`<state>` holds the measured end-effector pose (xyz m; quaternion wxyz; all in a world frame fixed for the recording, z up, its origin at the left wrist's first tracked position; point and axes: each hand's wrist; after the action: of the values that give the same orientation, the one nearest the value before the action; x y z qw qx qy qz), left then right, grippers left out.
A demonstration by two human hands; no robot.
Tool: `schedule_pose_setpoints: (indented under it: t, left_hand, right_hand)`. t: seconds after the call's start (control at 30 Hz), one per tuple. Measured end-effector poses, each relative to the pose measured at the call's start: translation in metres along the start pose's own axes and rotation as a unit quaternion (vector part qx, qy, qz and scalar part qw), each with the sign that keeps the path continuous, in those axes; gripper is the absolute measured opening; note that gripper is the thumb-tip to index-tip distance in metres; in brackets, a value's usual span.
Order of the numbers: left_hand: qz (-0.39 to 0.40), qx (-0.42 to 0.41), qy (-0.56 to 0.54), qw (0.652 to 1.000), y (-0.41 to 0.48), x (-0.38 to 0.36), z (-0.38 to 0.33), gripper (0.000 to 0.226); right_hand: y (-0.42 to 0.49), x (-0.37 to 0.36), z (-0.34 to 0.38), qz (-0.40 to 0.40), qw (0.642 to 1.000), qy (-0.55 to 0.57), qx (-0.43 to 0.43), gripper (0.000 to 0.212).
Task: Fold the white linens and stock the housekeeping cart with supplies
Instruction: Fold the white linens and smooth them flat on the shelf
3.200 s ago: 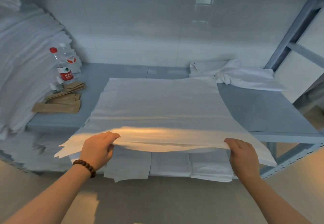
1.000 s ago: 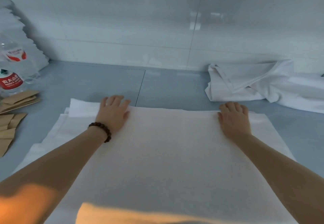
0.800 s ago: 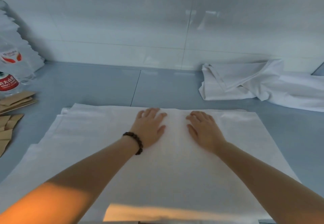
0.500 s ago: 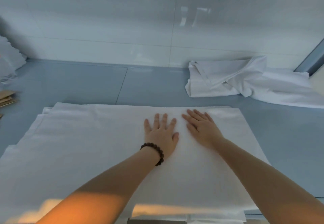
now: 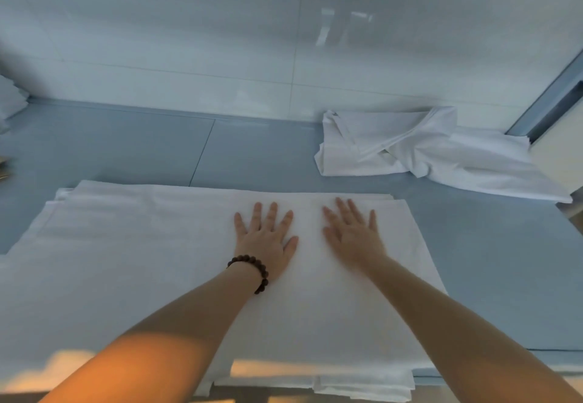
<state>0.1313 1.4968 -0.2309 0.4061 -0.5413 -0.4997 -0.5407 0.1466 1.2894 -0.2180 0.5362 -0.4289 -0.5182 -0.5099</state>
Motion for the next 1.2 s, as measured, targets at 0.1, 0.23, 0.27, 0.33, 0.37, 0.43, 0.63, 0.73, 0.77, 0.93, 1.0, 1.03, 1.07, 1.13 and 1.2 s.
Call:
schedule_pose_setpoints:
  t: [0.1, 0.23, 0.27, 0.33, 0.37, 0.43, 0.63, 0.73, 0.77, 0.93, 1.0, 1.03, 1.07, 1.13, 1.2]
  left_hand:
    - [0.017, 0.012, -0.019, 1.0, -0.014, 0.009, -0.009, 0.059]
    - [0.026, -0.005, -0.04, 0.999, -0.06, 0.015, -0.042, 0.058]
    - [0.034, -0.004, -0.045, 0.998, -0.073, 0.016, -0.051, 0.058]
    - [0.052, 0.002, -0.047, 0.998, -0.092, 0.017, -0.065, 0.059]
    - [0.057, 0.008, -0.046, 0.997, -0.099, 0.016, -0.07, 0.059]
    - [0.058, 0.02, -0.045, 0.997, -0.109, 0.014, -0.071, 0.06]
    - [0.061, 0.028, -0.023, 0.997, -0.116, 0.012, -0.046, 0.07]
    - [0.059, 0.045, -0.022, 0.997, -0.122, 0.012, -0.032, 0.074]
    - [0.059, 0.047, -0.022, 0.997, -0.123, 0.012, -0.029, 0.075]
    - [0.068, 0.045, -0.024, 0.996, -0.122, 0.015, -0.027, 0.075]
    - [0.069, 0.044, -0.025, 0.996, -0.122, 0.017, -0.027, 0.073]
    - [0.07, 0.043, -0.025, 0.996, -0.123, 0.019, -0.026, 0.073]
    - [0.073, 0.041, -0.026, 0.996, -0.124, 0.02, -0.025, 0.072]
    - [0.078, 0.047, -0.025, 0.995, -0.129, 0.022, -0.019, 0.072]
    - [0.081, 0.064, -0.024, 0.994, -0.135, 0.025, -0.008, 0.071]
  right_hand:
    - [-0.031, -0.002, 0.013, 0.02, 0.999, 0.0, 0.039, 0.056]
    - [-0.054, 0.015, -0.001, 0.03, 0.996, -0.019, -0.079, 0.055]
    - [-0.061, 0.017, 0.003, 0.025, 0.996, -0.008, -0.09, 0.055]
    - [-0.081, 0.017, 0.022, 0.012, 0.999, 0.015, -0.035, 0.053]
    - [-0.093, 0.014, 0.031, 0.015, 1.0, 0.022, 0.006, 0.053]
    - [-0.112, 0.008, 0.038, 0.023, 0.998, 0.021, 0.05, 0.052]
    - [-0.123, 0.011, -0.032, 0.001, 0.997, -0.015, -0.081, 0.051]
    - [-0.126, 0.017, -0.058, 0.023, 0.99, -0.015, -0.138, 0.052]
    - [-0.126, 0.018, -0.058, 0.032, 0.987, -0.011, -0.158, 0.052]
    - [-0.153, 0.01, 0.006, 0.018, 0.995, 0.006, -0.101, 0.056]
    - [-0.163, 0.008, 0.018, 0.023, 0.997, -0.001, -0.072, 0.055]
    - [-0.163, 0.009, 0.017, 0.025, 0.997, 0.0, -0.076, 0.055]
    - [-0.161, 0.012, 0.013, 0.029, 0.996, 0.002, -0.087, 0.054]
    - [-0.158, 0.016, 0.008, 0.038, 0.992, 0.003, -0.117, 0.055]
    - [-0.156, 0.016, 0.012, 0.049, 0.99, 0.001, -0.135, 0.056]
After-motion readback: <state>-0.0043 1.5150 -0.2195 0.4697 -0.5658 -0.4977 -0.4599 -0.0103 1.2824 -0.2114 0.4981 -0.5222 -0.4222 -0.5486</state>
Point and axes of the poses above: each hand's wrist, its own y-axis towards the middle knuckle, its own x-axis out of the back of the hand, z = x × y, and after that the axes turned 12 degrees about -z, right-handed
